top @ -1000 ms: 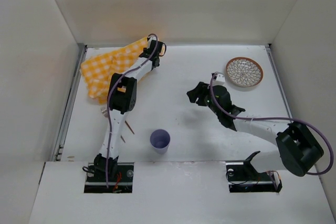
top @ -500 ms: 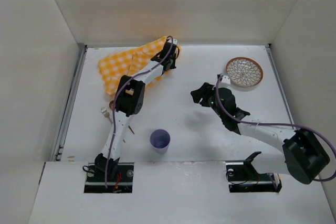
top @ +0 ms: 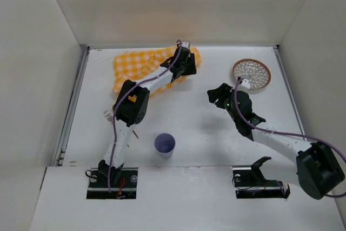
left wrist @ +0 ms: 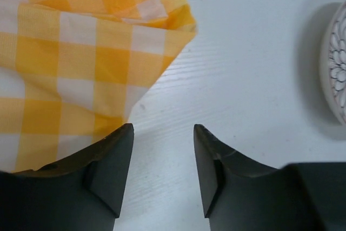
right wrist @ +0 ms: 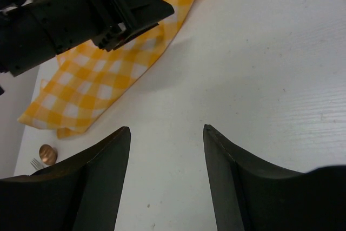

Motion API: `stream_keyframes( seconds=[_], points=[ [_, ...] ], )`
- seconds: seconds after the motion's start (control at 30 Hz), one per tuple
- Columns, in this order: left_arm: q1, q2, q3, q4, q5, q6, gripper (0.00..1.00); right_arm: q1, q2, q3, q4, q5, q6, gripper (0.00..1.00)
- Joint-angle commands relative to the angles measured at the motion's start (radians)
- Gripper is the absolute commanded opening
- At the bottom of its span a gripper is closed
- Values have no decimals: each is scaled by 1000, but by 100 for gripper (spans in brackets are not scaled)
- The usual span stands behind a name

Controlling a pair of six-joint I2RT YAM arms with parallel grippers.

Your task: Set the dinner table for one person

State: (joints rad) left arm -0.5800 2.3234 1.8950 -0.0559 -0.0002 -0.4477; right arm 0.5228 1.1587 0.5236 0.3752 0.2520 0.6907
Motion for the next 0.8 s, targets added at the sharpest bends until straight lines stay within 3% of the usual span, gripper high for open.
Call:
stream_keyframes(
  seconds=[0.0, 0.2, 0.33, 0.53, 0.77],
  points=[
    [-7, -180, -40, 54, -10, -72, 49, -8, -24, 1, 50, 13, 15, 62],
    [61, -444, -324, 171, -141, -120, 58, -2, 6, 15, 50, 3, 15, 62],
    [162, -496, -383, 134, -198, -86, 60, 9, 42, 32, 56, -3, 15, 62],
    [283, -284, -170, -33, -133, 29, 59, 35, 70, 46, 64, -13, 3, 62],
    [355, -44, 107, -97, 17, 103, 58, 49, 87, 56, 64, -17, -8, 62]
  ],
)
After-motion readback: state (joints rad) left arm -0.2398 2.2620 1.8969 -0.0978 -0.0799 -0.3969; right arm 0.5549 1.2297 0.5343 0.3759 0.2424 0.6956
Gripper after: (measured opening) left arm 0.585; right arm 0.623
